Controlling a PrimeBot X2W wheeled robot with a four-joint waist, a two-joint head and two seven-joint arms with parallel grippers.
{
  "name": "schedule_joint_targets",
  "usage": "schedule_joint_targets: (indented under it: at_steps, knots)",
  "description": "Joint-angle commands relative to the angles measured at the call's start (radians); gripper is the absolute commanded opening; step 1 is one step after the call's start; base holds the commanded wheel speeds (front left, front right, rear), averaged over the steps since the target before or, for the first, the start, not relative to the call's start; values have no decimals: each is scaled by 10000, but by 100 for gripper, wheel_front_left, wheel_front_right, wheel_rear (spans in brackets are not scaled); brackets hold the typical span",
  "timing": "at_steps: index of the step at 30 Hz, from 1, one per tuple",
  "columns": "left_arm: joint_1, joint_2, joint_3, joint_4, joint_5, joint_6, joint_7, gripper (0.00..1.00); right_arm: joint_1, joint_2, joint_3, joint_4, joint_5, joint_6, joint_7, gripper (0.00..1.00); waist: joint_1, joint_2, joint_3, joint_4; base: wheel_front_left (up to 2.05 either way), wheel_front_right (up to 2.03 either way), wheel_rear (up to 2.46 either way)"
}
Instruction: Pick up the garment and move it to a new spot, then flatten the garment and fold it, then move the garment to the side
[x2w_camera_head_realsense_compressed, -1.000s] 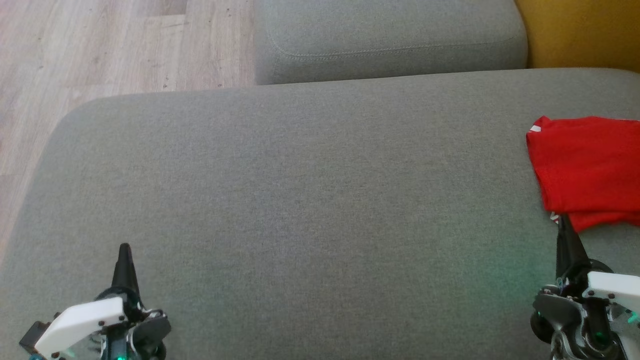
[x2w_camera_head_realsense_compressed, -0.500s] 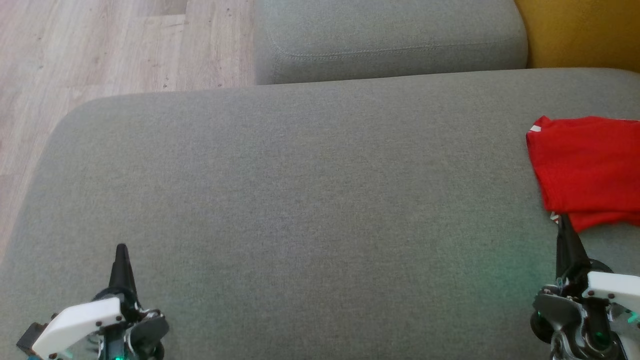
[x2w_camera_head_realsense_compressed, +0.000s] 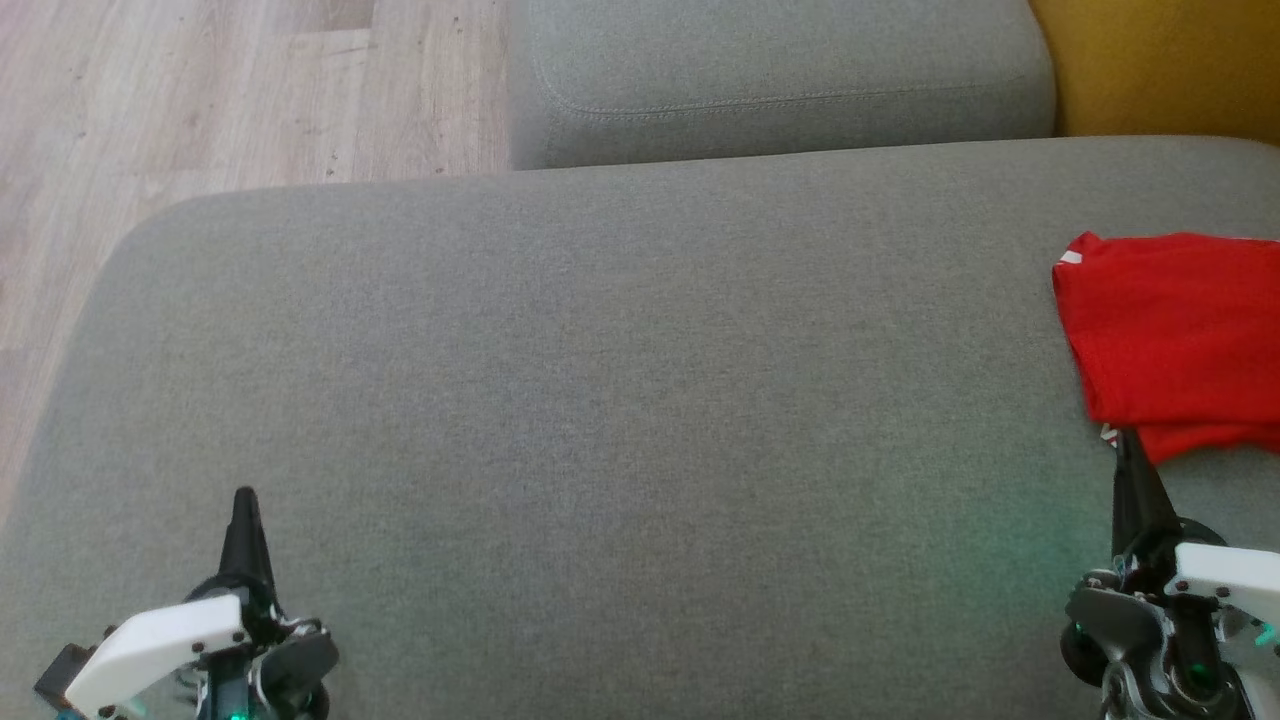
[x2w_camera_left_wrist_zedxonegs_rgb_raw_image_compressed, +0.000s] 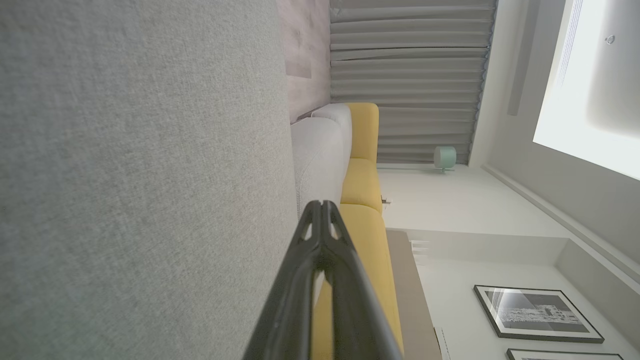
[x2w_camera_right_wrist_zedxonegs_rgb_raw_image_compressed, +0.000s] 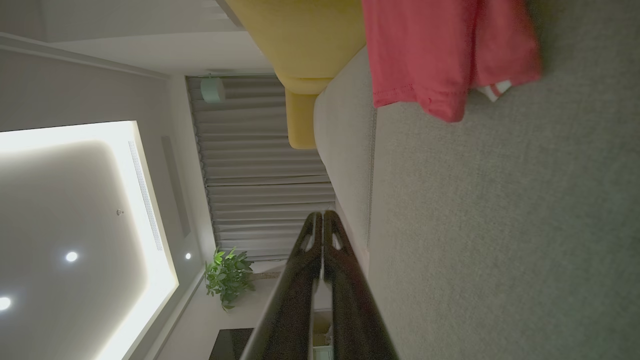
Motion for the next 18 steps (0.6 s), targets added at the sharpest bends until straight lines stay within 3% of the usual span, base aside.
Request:
schedule_joint_targets:
  at_steps: [1,18]
  knots:
    - [-496,83,339,-288,57,-67,32,0,-558,-51,199,-378,63,69,64,0,0,0,0,0,0,0,0]
    - [-499,54,381,-287,93,-67,66,0,-558,-50,198,-378,62,69,65,0,0,0,0,0,0,0,0]
